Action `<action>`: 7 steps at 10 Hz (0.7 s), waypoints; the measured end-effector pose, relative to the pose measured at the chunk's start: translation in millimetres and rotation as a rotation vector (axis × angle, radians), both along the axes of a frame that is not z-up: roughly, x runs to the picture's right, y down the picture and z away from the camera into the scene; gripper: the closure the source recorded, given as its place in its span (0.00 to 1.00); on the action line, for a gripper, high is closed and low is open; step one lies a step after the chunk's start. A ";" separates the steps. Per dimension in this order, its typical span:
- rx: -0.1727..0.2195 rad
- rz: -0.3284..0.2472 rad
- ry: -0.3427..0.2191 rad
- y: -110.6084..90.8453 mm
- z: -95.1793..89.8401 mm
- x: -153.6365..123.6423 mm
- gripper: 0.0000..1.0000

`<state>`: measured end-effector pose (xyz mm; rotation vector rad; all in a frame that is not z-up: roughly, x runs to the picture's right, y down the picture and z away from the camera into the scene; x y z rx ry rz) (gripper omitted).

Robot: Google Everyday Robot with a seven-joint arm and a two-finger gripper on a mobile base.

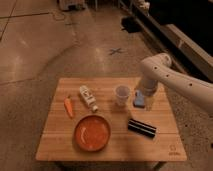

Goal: Pick up the ceramic cup

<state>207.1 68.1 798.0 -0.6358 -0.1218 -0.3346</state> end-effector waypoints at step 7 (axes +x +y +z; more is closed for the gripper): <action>-0.004 -0.049 -0.027 -1.1 27.4 -29.1 0.20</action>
